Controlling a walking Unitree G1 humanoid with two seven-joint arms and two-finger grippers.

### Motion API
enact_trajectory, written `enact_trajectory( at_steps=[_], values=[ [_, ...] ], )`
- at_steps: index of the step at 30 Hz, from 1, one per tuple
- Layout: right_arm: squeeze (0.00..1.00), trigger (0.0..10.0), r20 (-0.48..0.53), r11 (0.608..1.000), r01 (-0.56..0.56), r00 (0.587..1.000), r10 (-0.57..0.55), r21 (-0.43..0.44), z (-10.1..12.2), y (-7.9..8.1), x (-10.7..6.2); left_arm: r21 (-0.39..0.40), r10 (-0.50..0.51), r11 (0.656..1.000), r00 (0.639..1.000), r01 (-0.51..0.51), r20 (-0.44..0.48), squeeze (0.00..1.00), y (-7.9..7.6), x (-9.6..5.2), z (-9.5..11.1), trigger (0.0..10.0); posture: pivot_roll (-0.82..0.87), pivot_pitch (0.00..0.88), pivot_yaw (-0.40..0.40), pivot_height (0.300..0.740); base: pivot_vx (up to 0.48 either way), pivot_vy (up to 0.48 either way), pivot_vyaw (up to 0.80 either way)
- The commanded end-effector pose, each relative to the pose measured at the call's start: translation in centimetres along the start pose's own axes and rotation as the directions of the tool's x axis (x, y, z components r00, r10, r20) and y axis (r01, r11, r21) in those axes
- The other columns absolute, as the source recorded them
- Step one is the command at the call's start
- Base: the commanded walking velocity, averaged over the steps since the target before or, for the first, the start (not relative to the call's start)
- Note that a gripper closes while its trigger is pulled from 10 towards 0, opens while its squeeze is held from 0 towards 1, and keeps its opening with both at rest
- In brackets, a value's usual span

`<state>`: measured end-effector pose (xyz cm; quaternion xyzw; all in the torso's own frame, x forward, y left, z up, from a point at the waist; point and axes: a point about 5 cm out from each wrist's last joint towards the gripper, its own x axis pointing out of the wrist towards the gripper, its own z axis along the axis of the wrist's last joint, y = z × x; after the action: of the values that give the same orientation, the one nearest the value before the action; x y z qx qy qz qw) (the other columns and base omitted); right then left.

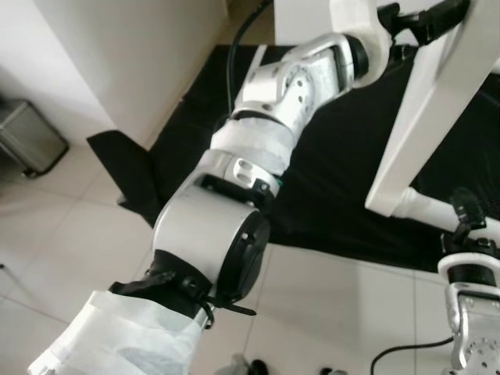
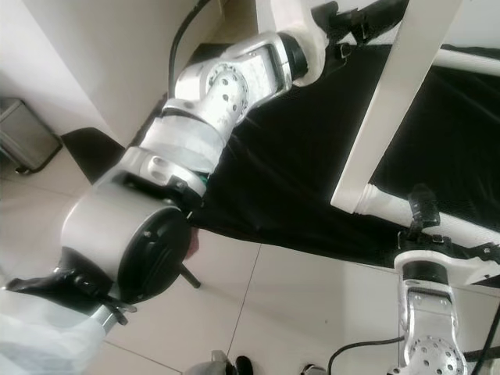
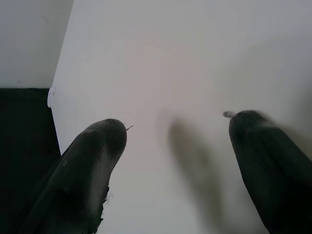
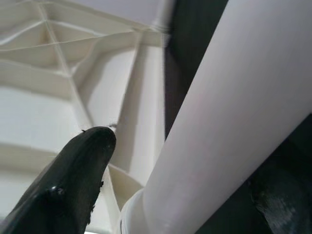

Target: Building children table

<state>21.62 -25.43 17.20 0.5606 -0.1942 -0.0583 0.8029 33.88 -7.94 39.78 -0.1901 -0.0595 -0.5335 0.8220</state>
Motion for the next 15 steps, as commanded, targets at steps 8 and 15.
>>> enact_trajectory(
  at_steps=[8, 15],
  values=[
    [0.00, 10.0, -0.159, 0.896, 0.437, 0.893, -0.421, 0.080, -3.9, -5.9, -12.5, -0.037, -0.255, 0.967, 0.961, 0.253, -0.110, 0.00, -2.1, 0.7, -2.4, 10.0, -0.08, 0.160, 0.154, 0.740, 0.000, 0.000, 0.00],
    [0.00, 10.0, -0.187, 0.862, 0.504, 0.852, -0.489, 0.041, -4.5, -7.4, -12.6, -0.027, -0.247, 0.969, 0.964, 0.245, -0.097, 0.00, -2.1, 0.7, -2.0, 10.0, -0.07, 0.160, 0.158, 0.740, 0.000, 0.000, 0.00]
  ],
)
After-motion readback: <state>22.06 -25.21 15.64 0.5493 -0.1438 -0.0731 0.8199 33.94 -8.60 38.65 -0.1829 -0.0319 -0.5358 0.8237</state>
